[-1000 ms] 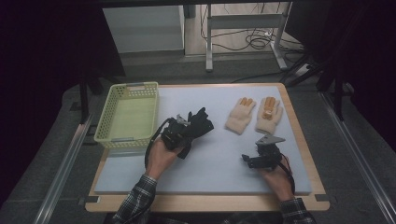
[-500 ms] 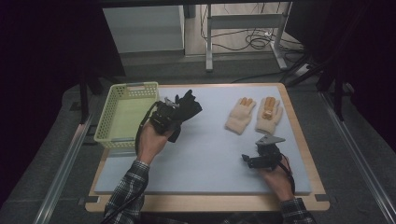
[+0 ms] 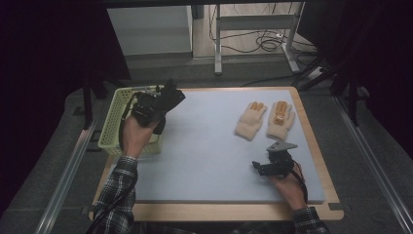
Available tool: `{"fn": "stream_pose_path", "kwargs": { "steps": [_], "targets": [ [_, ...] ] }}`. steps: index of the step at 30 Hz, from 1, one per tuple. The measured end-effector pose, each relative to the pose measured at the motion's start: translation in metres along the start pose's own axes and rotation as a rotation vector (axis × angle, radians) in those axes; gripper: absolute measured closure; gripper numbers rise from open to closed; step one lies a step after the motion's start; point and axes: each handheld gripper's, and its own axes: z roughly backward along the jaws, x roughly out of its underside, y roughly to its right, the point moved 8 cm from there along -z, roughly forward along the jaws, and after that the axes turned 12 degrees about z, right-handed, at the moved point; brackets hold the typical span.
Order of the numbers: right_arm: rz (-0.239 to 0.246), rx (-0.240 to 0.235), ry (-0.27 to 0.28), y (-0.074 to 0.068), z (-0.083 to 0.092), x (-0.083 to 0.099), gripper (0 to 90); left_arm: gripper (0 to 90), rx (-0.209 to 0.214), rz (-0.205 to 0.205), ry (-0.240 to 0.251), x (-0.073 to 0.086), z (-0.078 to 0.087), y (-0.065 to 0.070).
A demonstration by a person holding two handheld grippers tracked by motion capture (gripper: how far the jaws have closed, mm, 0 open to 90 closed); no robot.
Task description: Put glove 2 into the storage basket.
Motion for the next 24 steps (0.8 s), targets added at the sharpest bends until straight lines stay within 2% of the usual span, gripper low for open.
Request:
{"fn": "stream_pose_path", "kwargs": {
  "steps": [7,15,18,24],
  "targets": [
    [0.001,0.0,0.0,0.0,0.0,0.0,16.6,66.3,-0.06,0.047,0.011,0.001,0.004,-0.043],
    [0.0,0.0,-0.001,0.0,0.0,0.0,16.6,66.0,-0.108,0.113,0.008,0.013,0.001,-0.086],
    [-0.001,0.0,-0.001,0.0,0.0,0.0,16.6,65.8,-0.126,0.135,0.002,0.019,-0.003,-0.104],
    [-0.001,0.0,0.0,0.0,0.0,0.0,16.6,65.3,-0.159,0.177,-0.027,0.031,-0.018,-0.131]
  ]
}}
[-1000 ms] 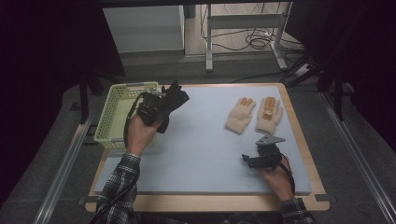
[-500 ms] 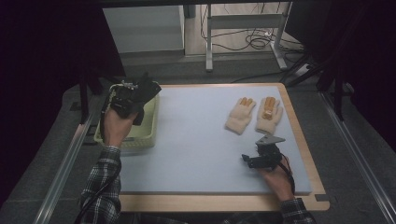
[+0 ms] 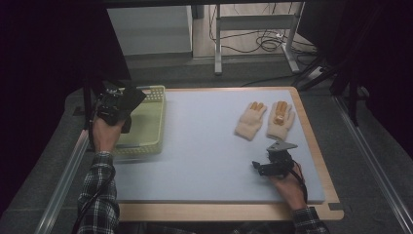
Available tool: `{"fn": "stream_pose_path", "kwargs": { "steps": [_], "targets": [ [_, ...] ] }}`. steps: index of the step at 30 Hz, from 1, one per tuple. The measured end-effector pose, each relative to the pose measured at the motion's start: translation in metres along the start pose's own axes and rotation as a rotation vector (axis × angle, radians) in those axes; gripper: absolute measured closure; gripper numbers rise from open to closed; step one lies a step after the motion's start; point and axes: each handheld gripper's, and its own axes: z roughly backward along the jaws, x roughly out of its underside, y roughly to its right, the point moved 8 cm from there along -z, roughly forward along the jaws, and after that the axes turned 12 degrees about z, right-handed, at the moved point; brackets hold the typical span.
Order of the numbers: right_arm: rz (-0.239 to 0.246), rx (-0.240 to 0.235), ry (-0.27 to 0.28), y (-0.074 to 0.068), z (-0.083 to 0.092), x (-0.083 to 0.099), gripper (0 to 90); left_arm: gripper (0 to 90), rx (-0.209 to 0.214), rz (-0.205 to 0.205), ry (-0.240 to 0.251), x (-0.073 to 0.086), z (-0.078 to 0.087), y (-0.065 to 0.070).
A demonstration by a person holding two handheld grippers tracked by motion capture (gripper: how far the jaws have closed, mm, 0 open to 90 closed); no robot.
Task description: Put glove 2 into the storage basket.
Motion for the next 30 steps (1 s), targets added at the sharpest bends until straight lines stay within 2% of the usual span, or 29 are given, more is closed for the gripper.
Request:
{"fn": "stream_pose_path", "kwargs": {
  "steps": [2,7,15,22,25,28,30],
  "targets": [
    [0.0,0.0,0.0,0.0,0.0,0.0,16.6,65.0,-0.002,0.009,-0.014,0.003,-0.006,-0.004],
    [-0.001,0.0,0.0,0.0,0.0,0.0,16.6,63.6,-0.01,-0.004,-0.049,0.008,-0.019,-0.009],
    [0.0,-0.001,0.001,0.0,0.0,0.0,16.6,61.6,-0.044,-0.018,-0.138,0.015,-0.04,-0.014],
    [0.0,0.0,0.0,0.0,0.0,0.0,16.6,59.7,-0.058,-0.004,-0.183,0.019,-0.054,-0.018],
    [0.0,-0.001,0.001,0.0,0.0,0.0,16.6,54.6,-0.062,0.0,-0.206,0.021,-0.058,-0.019],
    [0.0,0.0,0.001,0.0,0.0,0.0,16.6,40.8,-0.095,-0.033,-0.211,0.022,-0.059,-0.02],
    [0.0,0.0,0.001,0.0,0.0,0.0,16.6,34.4,-0.096,-0.042,-0.207,0.021,-0.058,-0.019]
  ]
}}
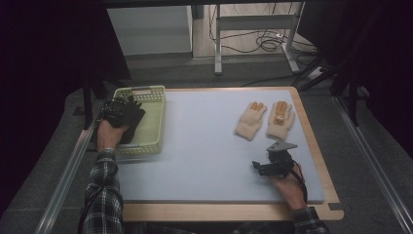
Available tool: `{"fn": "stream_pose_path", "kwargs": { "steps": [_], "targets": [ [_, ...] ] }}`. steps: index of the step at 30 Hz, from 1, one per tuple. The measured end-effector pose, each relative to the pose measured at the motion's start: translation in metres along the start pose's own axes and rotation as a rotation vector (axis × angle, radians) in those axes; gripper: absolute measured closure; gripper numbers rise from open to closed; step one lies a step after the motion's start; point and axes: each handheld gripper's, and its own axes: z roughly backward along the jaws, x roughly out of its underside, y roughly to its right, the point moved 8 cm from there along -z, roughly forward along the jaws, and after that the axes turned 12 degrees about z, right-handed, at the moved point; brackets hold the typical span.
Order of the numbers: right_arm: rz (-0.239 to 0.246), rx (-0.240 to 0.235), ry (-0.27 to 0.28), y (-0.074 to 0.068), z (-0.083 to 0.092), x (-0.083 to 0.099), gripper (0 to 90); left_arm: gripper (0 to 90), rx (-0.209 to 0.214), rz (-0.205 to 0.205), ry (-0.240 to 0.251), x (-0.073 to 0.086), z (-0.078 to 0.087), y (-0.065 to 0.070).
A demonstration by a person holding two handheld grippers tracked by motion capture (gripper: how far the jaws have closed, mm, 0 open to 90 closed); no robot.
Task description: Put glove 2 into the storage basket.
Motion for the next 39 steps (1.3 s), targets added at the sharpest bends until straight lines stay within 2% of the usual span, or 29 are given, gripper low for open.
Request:
{"fn": "stream_pose_path", "kwargs": {
  "steps": [5,10,15,20,22,30,39],
  "targets": [
    [0.0,0.0,0.0,0.0,0.0,0.0,16.6,18.9,0.016,-0.002,0.011,0.0,0.005,0.0],
    [0.0,0.0,0.0,0.0,0.0,0.0,16.6,6.1,0.085,0.027,0.027,0.001,0.014,0.003],
    [0.0,0.0,0.0,0.0,0.0,0.0,16.6,3.1,0.155,0.059,0.055,0.003,0.021,0.002],
    [0.001,0.0,0.0,0.0,0.0,0.0,16.6,1.9,0.25,0.099,0.112,0.007,0.03,0.003],
    [0.0,0.0,0.0,0.0,0.0,0.0,16.6,1.7,0.278,0.098,0.135,0.008,0.034,0.004],
    [0.002,0.001,-0.003,0.0,0.0,0.0,16.5,1.3,0.313,0.035,0.218,0.015,0.054,0.018],
    [0.001,0.001,-0.004,0.0,0.0,0.0,16.5,0.9,0.392,-0.038,0.275,0.027,0.079,0.046]
  ]
}}
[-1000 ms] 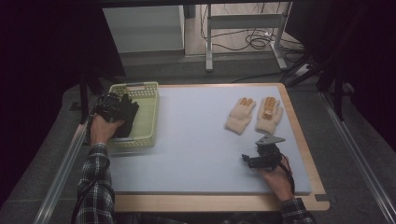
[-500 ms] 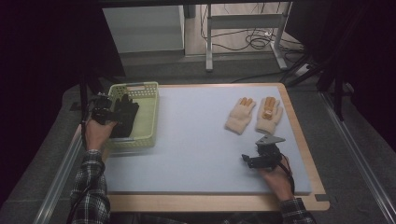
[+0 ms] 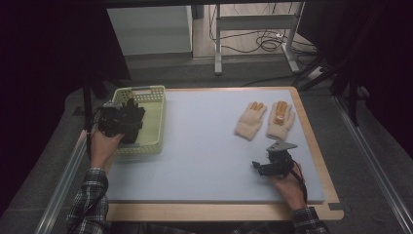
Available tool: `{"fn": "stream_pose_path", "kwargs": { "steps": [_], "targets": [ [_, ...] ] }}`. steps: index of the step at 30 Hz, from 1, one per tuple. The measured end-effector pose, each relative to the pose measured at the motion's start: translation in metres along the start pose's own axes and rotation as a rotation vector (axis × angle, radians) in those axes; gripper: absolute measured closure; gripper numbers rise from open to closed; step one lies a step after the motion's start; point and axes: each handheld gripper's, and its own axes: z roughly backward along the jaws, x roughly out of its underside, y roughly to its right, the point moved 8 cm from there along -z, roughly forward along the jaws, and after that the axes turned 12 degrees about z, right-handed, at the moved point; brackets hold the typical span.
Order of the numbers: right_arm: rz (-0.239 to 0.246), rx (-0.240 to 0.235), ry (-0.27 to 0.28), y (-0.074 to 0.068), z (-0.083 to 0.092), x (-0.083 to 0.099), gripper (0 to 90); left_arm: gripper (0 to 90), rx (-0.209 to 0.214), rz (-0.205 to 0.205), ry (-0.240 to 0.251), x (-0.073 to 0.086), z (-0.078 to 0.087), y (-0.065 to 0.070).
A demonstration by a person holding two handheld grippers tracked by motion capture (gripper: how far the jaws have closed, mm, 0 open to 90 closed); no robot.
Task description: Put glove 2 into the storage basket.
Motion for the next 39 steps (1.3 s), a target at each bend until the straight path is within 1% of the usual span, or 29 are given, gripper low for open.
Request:
{"fn": "stream_pose_path", "kwargs": {
  "steps": [3,12,13,16,19,21,23,27,28,33,34,36,39],
  "targets": [
    [0.0,0.0,0.0,0.0,0.0,0.0,16.4,0.8,0.041,-0.014,0.019,0.003,0.003,0.015],
    [0.001,0.001,0.0,0.0,0.0,0.0,16.5,0.8,0.073,-0.1,0.027,0.014,0.006,0.05],
    [0.0,0.001,0.0,0.0,0.0,0.0,16.4,0.8,0.08,-0.123,0.028,0.016,0.007,0.056],
    [0.001,0.001,0.0,0.0,0.0,0.0,16.4,0.8,0.097,-0.147,0.032,0.018,0.009,0.068],
    [0.002,0.001,0.0,0.0,0.0,0.0,16.4,0.8,0.123,-0.18,0.041,0.023,0.009,0.083],
    [0.002,0.001,0.0,0.0,0.0,0.0,16.4,0.8,0.133,-0.202,0.038,0.026,0.009,0.092],
    [0.002,0.001,0.0,0.0,0.0,0.0,16.4,0.8,0.145,-0.215,0.037,0.029,0.008,0.1],
    [0.002,0.001,0.0,0.0,0.0,0.0,16.4,0.8,0.181,-0.24,0.046,0.035,0.008,0.119],
    [0.002,0.001,0.0,0.0,0.0,0.0,16.4,0.8,0.198,-0.248,0.049,0.037,0.007,0.126],
    [0.001,0.001,0.0,0.0,0.0,0.0,16.4,0.8,0.238,-0.285,0.052,0.049,0.005,0.15],
    [0.001,0.001,-0.001,0.0,0.0,0.0,16.4,0.8,0.242,-0.298,0.049,0.052,0.003,0.155],
    [0.001,0.001,0.0,0.0,0.0,0.0,16.4,0.8,0.25,-0.31,0.047,0.059,0.001,0.162],
    [0.003,0.001,0.0,0.0,0.0,0.0,16.4,0.8,0.279,-0.313,0.045,0.07,-0.002,0.17]
  ]
}}
